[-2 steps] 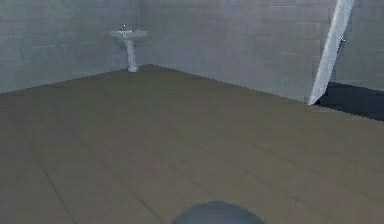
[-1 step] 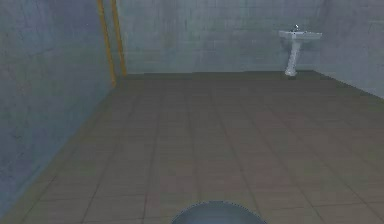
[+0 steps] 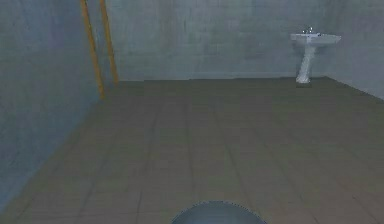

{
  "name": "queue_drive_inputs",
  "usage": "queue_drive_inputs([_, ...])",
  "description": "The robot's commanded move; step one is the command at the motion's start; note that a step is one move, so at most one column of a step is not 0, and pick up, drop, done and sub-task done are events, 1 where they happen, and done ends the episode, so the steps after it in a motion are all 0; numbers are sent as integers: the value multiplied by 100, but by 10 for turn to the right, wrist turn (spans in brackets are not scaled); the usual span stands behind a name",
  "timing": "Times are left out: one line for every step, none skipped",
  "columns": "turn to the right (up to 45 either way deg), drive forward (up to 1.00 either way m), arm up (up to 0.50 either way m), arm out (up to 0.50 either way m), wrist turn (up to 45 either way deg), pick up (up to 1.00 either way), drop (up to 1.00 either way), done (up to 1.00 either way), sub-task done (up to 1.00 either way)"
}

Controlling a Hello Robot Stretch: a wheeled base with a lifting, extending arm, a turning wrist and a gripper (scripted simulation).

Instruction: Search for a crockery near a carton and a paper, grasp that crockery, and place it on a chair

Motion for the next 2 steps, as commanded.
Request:
queue_drive_inputs([-150,0,0,0,0,0,0,0,0])
queue_drive_inputs([0,100,0,0,0,0,0,0,0])
